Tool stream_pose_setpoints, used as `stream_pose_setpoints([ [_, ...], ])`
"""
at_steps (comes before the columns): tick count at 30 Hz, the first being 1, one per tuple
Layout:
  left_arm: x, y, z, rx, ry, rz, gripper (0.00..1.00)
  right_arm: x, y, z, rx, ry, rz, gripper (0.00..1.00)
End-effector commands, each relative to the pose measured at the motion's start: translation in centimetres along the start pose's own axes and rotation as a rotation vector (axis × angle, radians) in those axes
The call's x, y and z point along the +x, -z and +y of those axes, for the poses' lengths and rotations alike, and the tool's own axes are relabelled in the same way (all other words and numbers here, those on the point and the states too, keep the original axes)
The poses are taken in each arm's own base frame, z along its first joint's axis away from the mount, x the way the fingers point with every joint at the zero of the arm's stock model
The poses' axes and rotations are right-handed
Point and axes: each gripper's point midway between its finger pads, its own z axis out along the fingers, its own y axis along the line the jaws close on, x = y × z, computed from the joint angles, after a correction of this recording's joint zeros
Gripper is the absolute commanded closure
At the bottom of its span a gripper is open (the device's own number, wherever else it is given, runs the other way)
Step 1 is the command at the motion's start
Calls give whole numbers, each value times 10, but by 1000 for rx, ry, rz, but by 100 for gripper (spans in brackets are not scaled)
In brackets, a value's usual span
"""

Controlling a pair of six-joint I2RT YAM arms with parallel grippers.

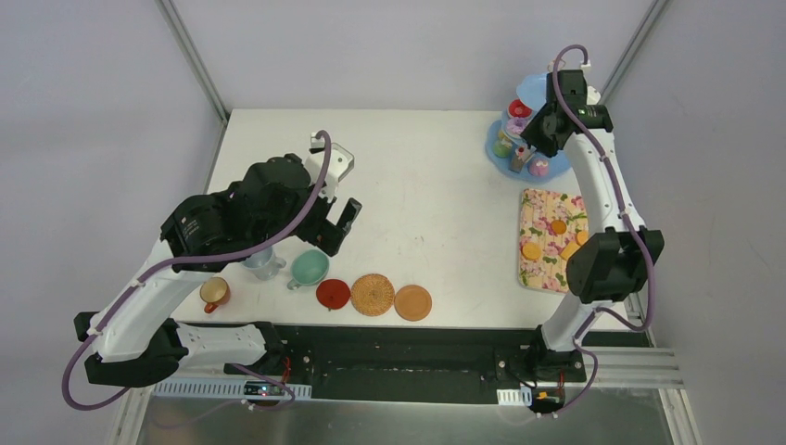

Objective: Serve the afternoon tea

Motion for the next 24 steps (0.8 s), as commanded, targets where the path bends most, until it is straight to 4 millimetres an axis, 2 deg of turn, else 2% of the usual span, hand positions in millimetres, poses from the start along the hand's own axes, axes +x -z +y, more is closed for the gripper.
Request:
stream_pose_setpoints([
  [1, -4, 1, 2, -17, -15, -11, 0, -26, 10, 2, 17, 33, -72, 64],
  [7, -3, 0, 3, -22, -22, -7, 0, -30, 0, -5, 65, 67, -80, 63],
  [14, 0, -1, 5, -34, -26, 0, 0, -22, -13, -15, 113, 89, -57, 61],
  [24, 0, -2, 4, -33, -27, -1, 0, -7, -22, -3, 84, 93, -17, 51],
])
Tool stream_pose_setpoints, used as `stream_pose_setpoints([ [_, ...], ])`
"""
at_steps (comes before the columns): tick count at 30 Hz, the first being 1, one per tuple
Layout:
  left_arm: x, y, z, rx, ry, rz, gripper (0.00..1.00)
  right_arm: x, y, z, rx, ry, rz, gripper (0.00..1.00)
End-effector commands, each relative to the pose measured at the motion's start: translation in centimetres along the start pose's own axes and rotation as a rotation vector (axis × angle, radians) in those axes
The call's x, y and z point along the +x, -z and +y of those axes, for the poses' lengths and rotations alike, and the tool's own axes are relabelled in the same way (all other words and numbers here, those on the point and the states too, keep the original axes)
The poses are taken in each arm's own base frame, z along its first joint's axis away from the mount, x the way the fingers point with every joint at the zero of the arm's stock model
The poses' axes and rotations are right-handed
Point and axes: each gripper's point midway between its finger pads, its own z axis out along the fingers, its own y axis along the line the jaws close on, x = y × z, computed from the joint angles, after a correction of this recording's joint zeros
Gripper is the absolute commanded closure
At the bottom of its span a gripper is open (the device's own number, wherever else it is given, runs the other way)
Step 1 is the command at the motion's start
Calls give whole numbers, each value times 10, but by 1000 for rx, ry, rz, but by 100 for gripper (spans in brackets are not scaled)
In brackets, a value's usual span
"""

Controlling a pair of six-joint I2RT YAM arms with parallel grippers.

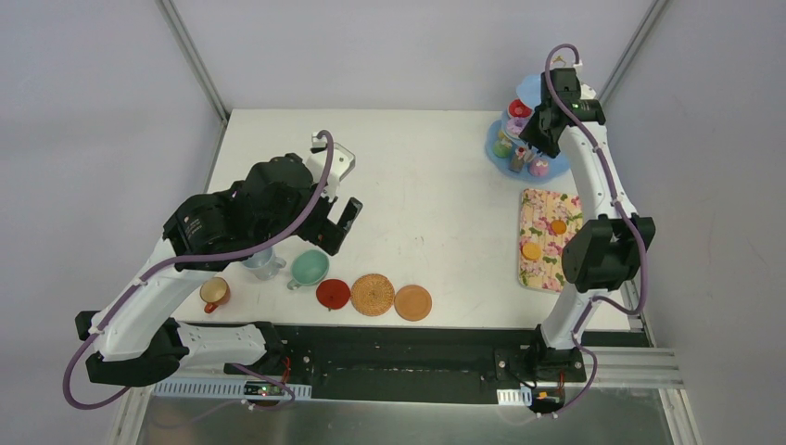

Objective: Serve the afternoon tea

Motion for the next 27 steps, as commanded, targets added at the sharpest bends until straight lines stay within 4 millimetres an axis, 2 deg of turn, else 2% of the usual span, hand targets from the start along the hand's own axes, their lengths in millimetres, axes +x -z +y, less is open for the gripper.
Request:
stream_pose_setpoints([
  [1, -1, 0, 3, -21, -23, -7, 0, 0, -1, 8, -8, 11, -11, 49],
  [4, -1, 1, 3, -21, -25, -7, 0, 1, 1, 10, -2, 20, -10, 45],
  [10, 0, 1, 3, -21, -27, -7, 0, -2, 9, 4, 14, 14, -35, 45],
  [22, -1, 1, 2, -13, -25, -10, 0, 1, 18, 19, -48, -33, -28, 46],
  [27, 0, 1, 2, -11, -25, -10, 0, 1, 18, 6, 31, -33, -46, 50],
])
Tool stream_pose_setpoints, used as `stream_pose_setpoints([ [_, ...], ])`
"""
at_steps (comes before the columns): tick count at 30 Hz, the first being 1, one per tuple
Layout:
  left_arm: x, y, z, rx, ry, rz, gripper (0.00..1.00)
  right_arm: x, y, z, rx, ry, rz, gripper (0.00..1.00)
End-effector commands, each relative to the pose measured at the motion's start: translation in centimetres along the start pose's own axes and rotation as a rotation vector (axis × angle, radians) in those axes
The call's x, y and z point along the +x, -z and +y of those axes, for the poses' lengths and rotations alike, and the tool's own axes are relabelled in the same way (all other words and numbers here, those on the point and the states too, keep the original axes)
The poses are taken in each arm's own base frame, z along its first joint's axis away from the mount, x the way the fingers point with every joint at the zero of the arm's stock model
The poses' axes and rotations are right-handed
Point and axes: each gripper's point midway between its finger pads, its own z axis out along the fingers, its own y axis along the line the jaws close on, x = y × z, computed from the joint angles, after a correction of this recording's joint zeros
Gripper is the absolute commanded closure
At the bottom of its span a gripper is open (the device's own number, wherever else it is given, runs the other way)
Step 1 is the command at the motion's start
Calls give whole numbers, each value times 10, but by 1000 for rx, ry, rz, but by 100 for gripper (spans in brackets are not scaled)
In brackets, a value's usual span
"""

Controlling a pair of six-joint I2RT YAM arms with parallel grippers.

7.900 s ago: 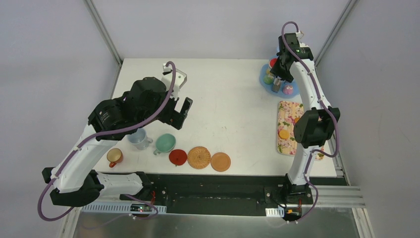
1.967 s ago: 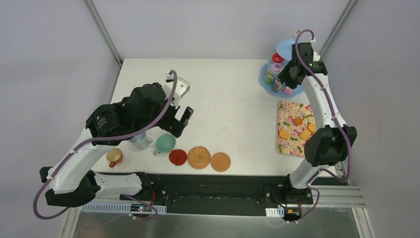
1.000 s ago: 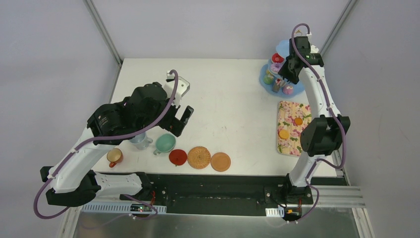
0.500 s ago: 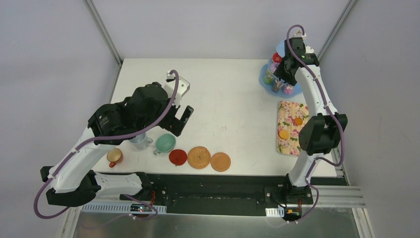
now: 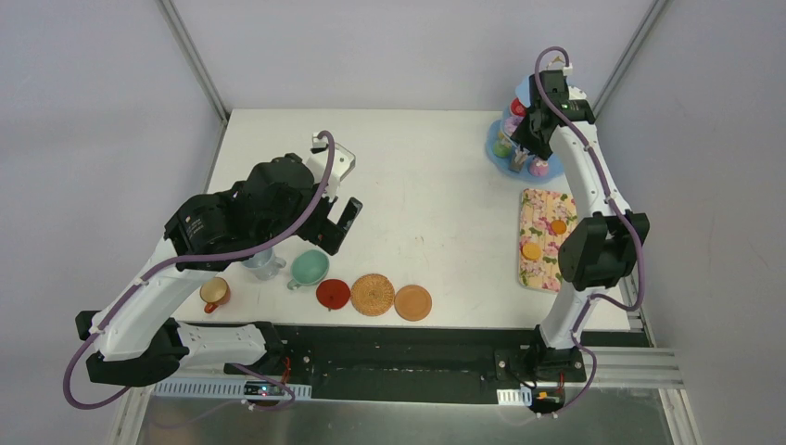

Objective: Serve the afternoon tea

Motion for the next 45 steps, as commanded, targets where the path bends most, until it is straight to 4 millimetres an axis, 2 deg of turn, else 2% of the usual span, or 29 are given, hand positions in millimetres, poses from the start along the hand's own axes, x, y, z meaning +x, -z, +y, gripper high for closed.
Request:
stream_pose_setpoints([
  [1, -2, 3, 0, 4, -19, -15, 0, -12, 22, -9, 33, -27, -64, 51],
  [9, -1, 2, -1, 6, -18, -15, 0, -21, 30, -14, 47, 34, -85, 58],
  [12, -3, 1, -2, 11, -18, -18, 0, -18, 26, -14, 49, 48, -72, 56],
  [14, -3, 1, -2, 12, -18, -20, 0, -14, 21, -13, 50, 56, -57, 50],
  [18, -2, 2, -2, 12, -19, -14, 0, -13, 19, -5, 18, 50, -46, 44],
  [24, -2, 2, -2, 9, -19, -16, 0, -19, 32, 3, -34, 18, -70, 44],
  [30, -3, 1, -2, 11, -20, -17, 0, -17, 35, 12, -83, -15, -64, 44],
  [45, 0, 7, 2, 1, -22, -17, 0, 10, 37, 49, -166, -70, -18, 44],
])
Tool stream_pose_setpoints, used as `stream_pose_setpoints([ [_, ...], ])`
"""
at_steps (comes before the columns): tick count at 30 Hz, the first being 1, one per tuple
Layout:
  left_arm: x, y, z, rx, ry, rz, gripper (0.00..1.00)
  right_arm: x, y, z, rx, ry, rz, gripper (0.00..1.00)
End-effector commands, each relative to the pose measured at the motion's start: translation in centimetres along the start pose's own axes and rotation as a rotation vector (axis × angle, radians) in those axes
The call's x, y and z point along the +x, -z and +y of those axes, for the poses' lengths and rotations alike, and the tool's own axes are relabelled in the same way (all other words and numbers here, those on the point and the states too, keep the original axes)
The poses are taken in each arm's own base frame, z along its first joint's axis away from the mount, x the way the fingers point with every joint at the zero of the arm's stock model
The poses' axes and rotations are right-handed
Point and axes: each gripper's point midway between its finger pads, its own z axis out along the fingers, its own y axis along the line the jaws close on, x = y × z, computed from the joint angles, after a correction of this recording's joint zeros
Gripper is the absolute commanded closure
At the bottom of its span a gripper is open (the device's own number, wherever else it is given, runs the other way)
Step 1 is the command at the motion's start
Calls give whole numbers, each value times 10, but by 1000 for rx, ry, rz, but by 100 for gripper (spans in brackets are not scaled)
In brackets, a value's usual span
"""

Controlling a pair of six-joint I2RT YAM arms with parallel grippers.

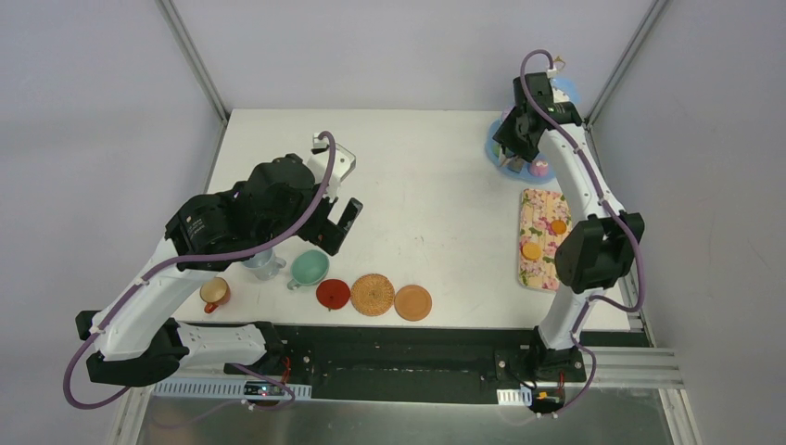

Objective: Serve the afternoon tea

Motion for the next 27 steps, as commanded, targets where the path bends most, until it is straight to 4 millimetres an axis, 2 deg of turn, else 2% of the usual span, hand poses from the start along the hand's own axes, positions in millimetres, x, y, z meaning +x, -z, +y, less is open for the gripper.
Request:
stream_pose_setpoints([
  [1, -2, 8, 3, -1, -21, -21, 0, -11, 26, 22, -91, -56, -53, 44],
  [8, -2, 9, 3, -1, -27, -25, 0, -13, 42, 27, -107, -45, -64, 44],
  [11, -2, 9, 2, 1, -25, -27, 0, -14, 60, 21, -94, -24, -72, 45],
  [14, -1, 9, 0, 13, -23, -27, 0, -14, 84, 6, -88, -26, -88, 45],
  [16, 0, 8, -3, 28, -19, -28, 0, -9, 103, -11, -81, -41, -100, 45],
  [17, 1, 8, -4, 35, -17, -29, 0, -4, 117, -24, -75, -54, -111, 45],
  [21, 5, 7, -10, 64, -13, -29, 0, 24, 146, -77, -22, -99, -131, 45],
  [23, 6, 8, -12, 75, -17, -29, 0, 43, 152, -109, 35, -126, -134, 45],
  [27, 10, 8, -16, 93, -24, -30, 0, 84, 153, -163, 133, -213, -128, 45],
])
